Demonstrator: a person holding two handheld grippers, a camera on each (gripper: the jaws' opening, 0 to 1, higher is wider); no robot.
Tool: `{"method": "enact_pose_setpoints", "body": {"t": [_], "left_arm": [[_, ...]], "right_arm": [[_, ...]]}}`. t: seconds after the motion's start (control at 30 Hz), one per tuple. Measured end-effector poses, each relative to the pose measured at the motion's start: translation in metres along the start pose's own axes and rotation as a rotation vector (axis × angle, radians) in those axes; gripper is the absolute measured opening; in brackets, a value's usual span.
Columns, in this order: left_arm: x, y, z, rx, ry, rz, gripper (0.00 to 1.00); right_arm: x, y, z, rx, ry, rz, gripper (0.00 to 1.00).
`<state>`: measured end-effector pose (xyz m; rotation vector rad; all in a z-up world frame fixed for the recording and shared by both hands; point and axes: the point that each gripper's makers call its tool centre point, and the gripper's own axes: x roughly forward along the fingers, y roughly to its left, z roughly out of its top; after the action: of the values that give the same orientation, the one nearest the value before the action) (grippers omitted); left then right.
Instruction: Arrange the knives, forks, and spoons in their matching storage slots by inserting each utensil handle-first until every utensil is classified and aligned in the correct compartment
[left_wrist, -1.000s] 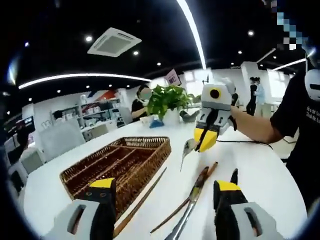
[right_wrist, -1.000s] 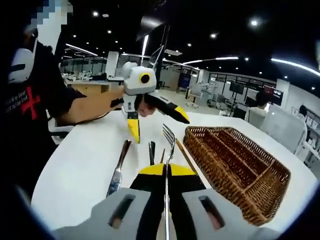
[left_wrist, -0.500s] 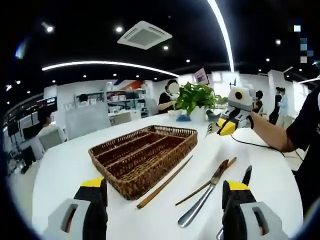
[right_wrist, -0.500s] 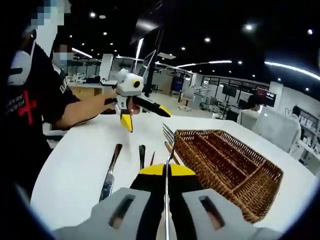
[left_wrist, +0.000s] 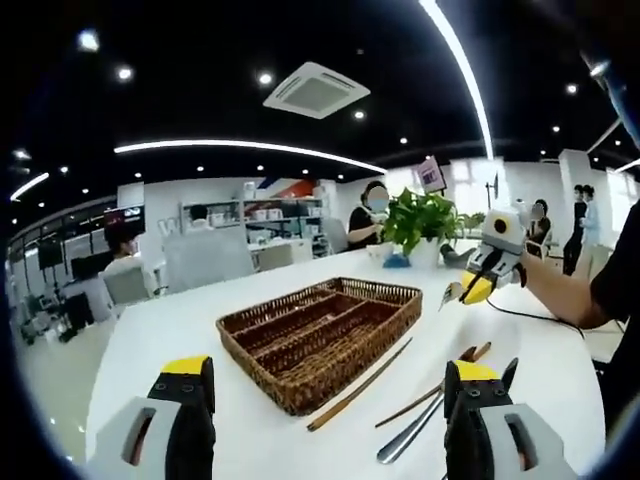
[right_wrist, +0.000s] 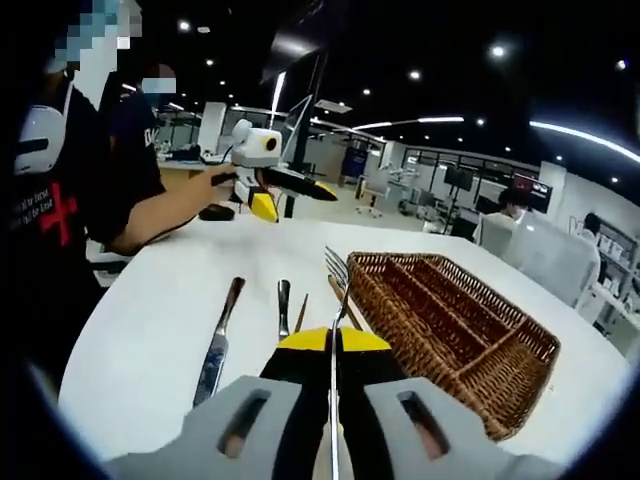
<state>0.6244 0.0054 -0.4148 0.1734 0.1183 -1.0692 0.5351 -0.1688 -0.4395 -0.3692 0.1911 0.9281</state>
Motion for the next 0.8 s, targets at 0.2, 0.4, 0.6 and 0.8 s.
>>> {"method": "enact_pose_setpoints", "body": {"t": [0.2,0.4,0.6,0.8], "left_arm": [[0.004,0.001,-0.007,0.012,0.019,0.004,1.0],[0.006,0.003,-0.011,0.029,0.032,0.0,1.0],[0.006,0.01,-0.012,0.008,0.017,0.009,1.0],[0.009,0.012,-0.019,0.015,0.037,0.019,1.0]], "right_arm": [[0.005,0.005,0.0,-0.025,0.006,-0.001,0.0],[0.008,0.01,0.005,-0.031,0.011,0.019,0.0],[0.01,0.007,0.009,-0.058,0.02,0.021,0.0],[0.014,0.004,0.014,-0.122,0.04,0.044,0.0]]}}
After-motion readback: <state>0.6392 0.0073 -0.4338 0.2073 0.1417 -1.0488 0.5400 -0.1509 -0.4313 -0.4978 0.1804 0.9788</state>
